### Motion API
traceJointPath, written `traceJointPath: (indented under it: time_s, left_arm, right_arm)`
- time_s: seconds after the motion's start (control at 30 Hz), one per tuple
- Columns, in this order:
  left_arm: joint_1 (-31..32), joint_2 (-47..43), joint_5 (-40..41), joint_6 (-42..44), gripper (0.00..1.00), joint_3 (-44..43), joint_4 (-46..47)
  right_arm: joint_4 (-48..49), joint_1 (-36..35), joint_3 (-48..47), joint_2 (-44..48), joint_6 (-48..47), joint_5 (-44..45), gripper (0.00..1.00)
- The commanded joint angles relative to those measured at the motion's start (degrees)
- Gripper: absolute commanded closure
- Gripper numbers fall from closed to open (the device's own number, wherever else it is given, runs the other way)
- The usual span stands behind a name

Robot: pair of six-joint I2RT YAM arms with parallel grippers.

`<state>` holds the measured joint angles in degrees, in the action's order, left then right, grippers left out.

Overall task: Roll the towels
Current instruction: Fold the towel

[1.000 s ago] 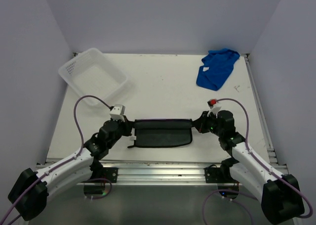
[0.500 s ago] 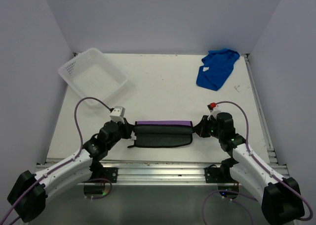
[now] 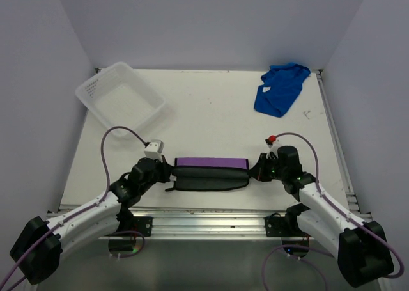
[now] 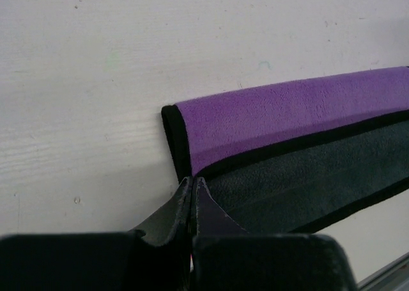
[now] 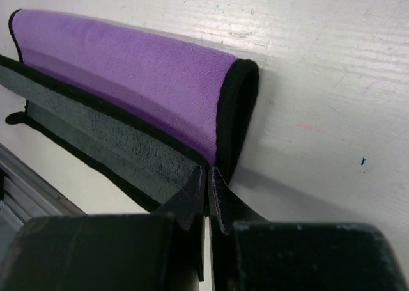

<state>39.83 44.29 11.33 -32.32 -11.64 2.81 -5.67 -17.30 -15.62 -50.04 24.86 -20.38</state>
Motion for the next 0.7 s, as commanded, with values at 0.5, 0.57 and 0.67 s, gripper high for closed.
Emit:
traceJointPath:
  time_s: [0.5, 0.57, 0.67]
  left_arm:
    - [0.2, -0.6, -0.3, 1.3, 0.92, -1.0, -0.6]
    - [0.2, -1.2, -0.6, 1.3, 0.79, -0.7, -0.5]
    - [0.3, -1.8, -1.1, 1.3, 0.73, -0.3, -0.6]
  right_arm:
    - [-1.7, 0.2, -1.5, -2.1, 0.0, -0.3, 0.87]
    - [-1.7, 0.2, -1.5, -2.3, 0.1, -0.4, 0.86]
    - [-1.7, 0.2, -1.7, -2.9, 0.1, -1.0, 0.83]
